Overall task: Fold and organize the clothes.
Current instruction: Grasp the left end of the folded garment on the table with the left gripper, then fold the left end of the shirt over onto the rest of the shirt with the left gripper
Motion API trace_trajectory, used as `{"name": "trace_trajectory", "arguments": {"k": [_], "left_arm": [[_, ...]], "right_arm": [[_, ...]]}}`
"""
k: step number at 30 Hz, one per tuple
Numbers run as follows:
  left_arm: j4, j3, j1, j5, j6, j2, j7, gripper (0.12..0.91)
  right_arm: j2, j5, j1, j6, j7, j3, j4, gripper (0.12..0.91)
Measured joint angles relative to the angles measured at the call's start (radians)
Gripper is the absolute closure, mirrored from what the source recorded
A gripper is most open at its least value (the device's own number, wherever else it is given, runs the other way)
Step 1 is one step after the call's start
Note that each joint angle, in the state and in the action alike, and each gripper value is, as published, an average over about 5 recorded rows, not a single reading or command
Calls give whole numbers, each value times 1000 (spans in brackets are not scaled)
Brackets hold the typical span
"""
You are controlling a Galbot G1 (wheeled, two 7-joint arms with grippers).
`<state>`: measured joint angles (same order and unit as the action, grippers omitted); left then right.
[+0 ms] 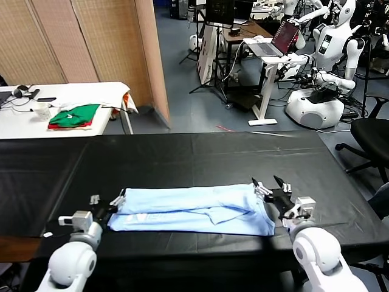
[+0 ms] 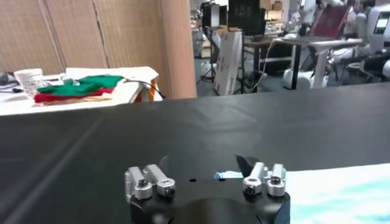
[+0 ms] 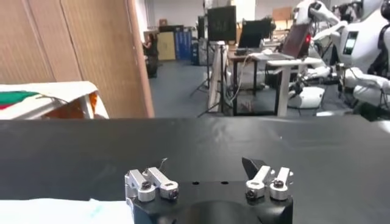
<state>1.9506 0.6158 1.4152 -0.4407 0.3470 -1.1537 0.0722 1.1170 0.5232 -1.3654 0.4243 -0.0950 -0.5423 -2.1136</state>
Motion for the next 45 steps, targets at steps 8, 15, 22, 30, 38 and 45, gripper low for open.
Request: {"name": "trace_trajectory", "arguments": {"k": [8,15,22,30,38,45], "left_arm": [[17,30,86,-36,-21,-48,-37,123],[-1,22,106,-15,-38,-85,-47,144],[-10,7,109,13,-52,-108,-55,446],[-17,1,103,-32,-25,-110,-95,825],[12,18,103,-41,8,-100,-82,850],[40,75,144,143,-56,-39,-76,850]], "right_arm": [[-7,10,-61,1,0,-25,-75,118],[-9,9,-66,3,-1,-25,-88,118],[-4,2,-59,3,-1,-12,-85,118],[-4,-1,-45,5,0,-8,-91,118],[3,0,-49,4,-2,-9,-88,118],[18,1,-59,0,-5,-6,-76,118]]}}
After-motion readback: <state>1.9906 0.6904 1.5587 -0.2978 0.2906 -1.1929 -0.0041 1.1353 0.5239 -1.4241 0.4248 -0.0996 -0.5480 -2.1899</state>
